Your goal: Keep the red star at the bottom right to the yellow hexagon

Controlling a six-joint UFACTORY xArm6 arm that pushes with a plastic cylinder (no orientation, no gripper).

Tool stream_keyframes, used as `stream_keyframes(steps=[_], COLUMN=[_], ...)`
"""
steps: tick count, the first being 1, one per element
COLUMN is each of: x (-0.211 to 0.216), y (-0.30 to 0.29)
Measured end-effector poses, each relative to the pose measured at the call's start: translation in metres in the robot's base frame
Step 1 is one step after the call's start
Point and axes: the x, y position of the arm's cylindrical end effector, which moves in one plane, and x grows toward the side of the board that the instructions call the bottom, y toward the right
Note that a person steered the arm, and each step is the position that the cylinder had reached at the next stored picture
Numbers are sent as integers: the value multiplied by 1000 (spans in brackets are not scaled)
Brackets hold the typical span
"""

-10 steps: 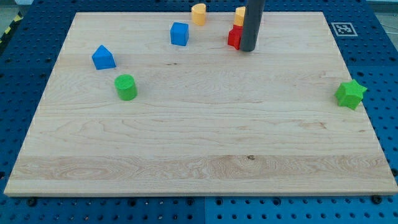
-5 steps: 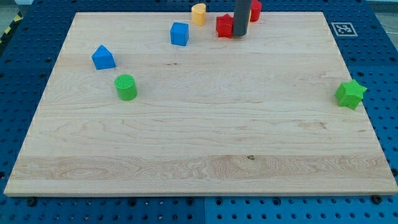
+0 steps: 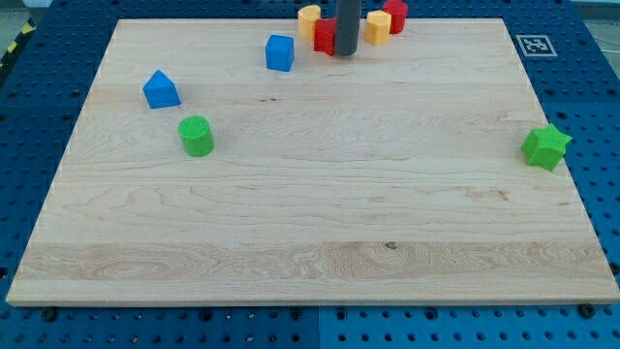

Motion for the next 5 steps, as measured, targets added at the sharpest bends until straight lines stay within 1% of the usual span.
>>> stream_keyframes(steps=[1, 2, 3, 4, 5], x=[2, 29, 68, 119, 166], y=[-2, -2, -2, -2, -20])
